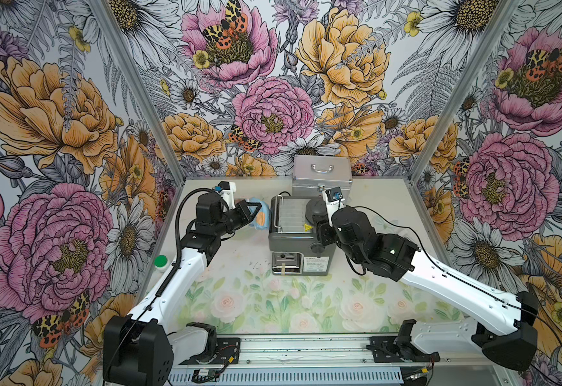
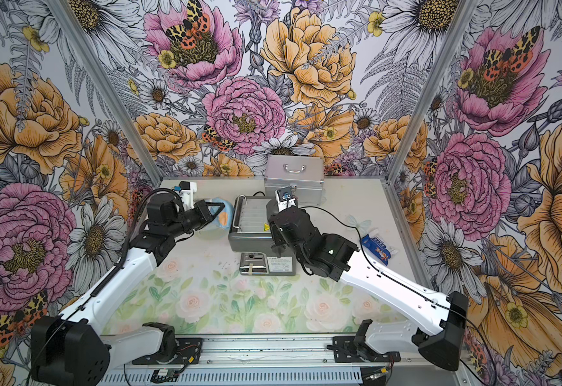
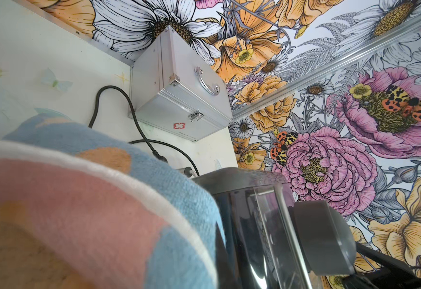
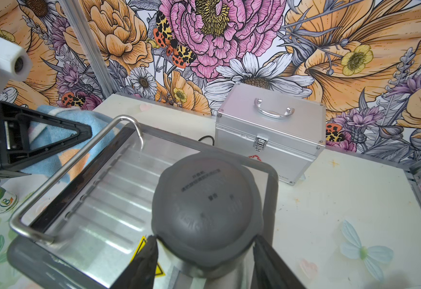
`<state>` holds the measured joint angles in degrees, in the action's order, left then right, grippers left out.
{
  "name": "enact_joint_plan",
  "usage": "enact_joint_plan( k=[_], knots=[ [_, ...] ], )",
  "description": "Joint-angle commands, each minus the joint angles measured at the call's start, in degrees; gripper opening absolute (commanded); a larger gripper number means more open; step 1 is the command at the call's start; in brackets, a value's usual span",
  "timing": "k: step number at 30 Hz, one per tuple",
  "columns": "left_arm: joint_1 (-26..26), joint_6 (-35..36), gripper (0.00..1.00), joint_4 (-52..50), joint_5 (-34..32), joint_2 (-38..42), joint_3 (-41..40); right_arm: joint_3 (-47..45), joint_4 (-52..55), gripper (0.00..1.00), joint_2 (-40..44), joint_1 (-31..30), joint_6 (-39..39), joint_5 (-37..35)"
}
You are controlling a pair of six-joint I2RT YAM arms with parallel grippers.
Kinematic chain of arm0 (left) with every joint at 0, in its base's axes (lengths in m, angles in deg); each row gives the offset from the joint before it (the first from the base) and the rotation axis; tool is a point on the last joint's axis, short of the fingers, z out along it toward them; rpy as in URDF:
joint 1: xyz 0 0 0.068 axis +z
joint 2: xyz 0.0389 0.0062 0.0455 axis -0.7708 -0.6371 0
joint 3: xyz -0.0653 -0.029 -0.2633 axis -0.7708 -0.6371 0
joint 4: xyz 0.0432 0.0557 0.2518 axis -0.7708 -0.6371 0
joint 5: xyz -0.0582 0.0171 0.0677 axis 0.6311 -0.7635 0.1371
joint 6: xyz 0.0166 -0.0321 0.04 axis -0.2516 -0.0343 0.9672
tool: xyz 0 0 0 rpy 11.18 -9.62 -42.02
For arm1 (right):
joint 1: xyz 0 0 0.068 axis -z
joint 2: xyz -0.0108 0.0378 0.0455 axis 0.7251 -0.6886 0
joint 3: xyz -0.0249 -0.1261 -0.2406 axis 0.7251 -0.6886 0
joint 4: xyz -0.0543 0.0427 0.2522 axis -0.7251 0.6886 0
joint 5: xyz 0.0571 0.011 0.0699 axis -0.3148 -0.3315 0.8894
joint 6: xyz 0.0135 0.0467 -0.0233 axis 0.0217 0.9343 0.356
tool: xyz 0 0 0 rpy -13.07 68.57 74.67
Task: Wipe the surface of a coffee machine
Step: Wipe the dirt from the surface of the coffee machine.
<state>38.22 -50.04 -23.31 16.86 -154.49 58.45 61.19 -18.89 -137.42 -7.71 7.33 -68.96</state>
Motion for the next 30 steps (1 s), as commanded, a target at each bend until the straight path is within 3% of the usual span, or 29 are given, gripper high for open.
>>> enact_joint_plan(
  k=[1,5,10,18,22,26,30],
  knots=[
    [-1.6,1.1,0.0,3.6,0.2,-1.6,5.3,-1.3,0.9,0.61,-1.0,-0.1,1.0,1.8],
    [-3.1,0.9,0.0,3.5,2.6,-3.7,8.4,-0.9,0.9,0.61,-1.6,-0.1,1.1,2.0],
    [-6.3,3.5,0.0,0.7,1.1,0.6,4.6,-0.7,1.0,0.61,-1.4,-0.1,1.0,1.5],
    [-8.9,4.8,0.0,-6.8,-4.7,16.6,-7.7,0.0,1.1,0.61,-1.4,0.0,0.6,1.3],
    [-12.6,1.3,0.0,-8.2,-5.0,26.0,-13.6,0.1,1.2,0.61,-1.6,-0.1,0.7,1.4],
    [-18.3,0.4,0.0,-12.5,-10.3,33.5,-15.7,-0.2,1.5,0.61,-1.4,-0.1,1.2,1.4],
    [-19.1,1.6,0.0,-14.8,-14.5,35.2,-15.8,0.0,1.5,0.61,-1.4,-0.2,1.5,1.5]
  ],
)
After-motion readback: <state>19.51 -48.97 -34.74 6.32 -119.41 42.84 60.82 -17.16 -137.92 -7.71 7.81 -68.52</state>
